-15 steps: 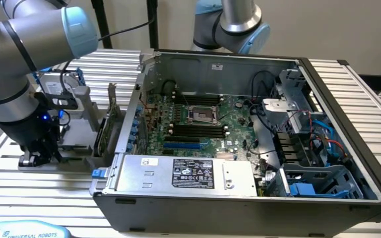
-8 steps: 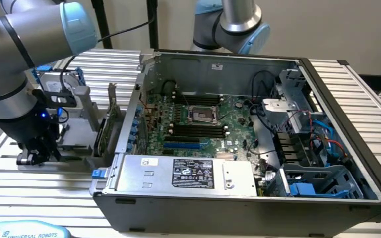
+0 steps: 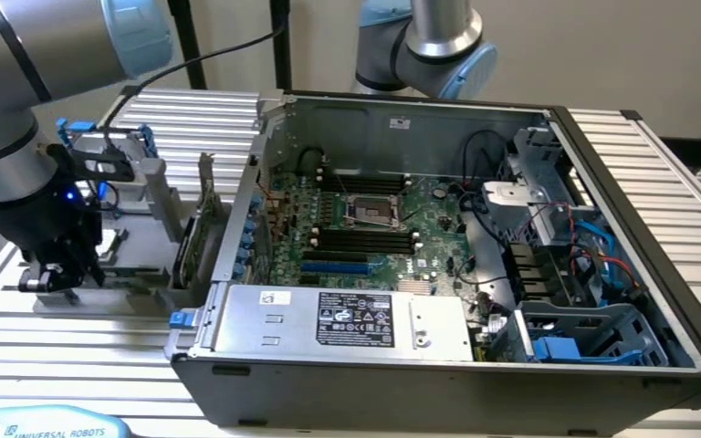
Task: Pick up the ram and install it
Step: 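Pick up the ram and move it above insertion slot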
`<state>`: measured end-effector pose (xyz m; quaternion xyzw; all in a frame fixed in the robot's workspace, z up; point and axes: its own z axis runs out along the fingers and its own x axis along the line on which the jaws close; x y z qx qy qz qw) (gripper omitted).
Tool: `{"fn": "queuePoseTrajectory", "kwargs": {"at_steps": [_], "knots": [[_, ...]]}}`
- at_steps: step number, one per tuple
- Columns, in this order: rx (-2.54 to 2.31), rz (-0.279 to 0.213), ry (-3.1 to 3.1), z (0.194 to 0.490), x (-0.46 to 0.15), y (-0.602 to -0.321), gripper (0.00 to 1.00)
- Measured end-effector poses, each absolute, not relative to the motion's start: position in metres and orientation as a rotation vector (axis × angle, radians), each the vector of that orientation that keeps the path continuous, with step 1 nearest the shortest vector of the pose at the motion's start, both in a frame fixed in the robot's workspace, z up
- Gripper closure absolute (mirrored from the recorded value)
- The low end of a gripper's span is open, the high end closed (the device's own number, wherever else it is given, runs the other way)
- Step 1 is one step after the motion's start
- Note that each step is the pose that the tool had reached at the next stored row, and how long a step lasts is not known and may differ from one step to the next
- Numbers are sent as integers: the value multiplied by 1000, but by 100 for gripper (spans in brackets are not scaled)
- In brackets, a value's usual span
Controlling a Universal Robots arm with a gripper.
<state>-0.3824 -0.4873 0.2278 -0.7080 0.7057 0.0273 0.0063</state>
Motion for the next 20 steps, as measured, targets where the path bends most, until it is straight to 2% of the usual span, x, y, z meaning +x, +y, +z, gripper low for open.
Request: {"fn": "queuePoseTrajectory", "kwargs": {"at_steps": [20], "knots": [[-2215,85,2208,316,-366,-487,87]]}}
